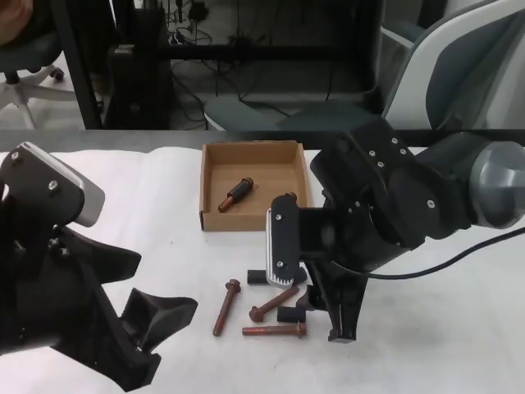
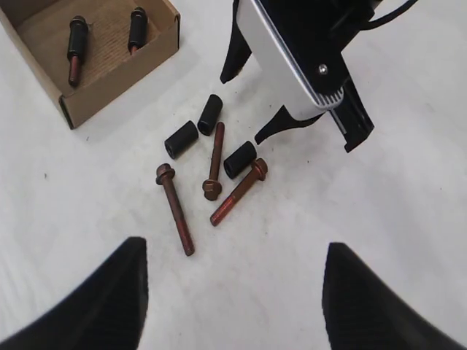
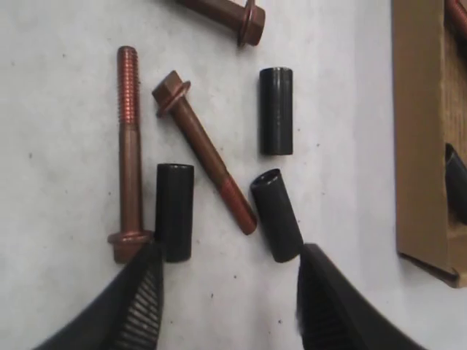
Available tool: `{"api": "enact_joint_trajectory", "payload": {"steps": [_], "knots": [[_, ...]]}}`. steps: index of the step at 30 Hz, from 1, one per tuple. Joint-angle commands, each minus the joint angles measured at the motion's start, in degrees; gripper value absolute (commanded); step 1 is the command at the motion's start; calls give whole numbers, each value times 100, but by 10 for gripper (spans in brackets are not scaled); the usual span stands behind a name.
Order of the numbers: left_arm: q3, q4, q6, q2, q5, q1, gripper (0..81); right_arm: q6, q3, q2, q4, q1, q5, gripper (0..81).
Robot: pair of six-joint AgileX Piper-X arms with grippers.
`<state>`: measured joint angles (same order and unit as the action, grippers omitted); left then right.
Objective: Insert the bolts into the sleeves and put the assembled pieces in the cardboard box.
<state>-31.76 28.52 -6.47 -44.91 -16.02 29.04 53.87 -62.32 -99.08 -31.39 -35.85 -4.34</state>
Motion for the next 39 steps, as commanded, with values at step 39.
{"api": "enact_joint_trajectory", "payload": {"steps": [39], "knots": [[-10, -96, 5, 60, -33, 18, 683, 48, -170, -533, 128, 1, -544, 426]]}}
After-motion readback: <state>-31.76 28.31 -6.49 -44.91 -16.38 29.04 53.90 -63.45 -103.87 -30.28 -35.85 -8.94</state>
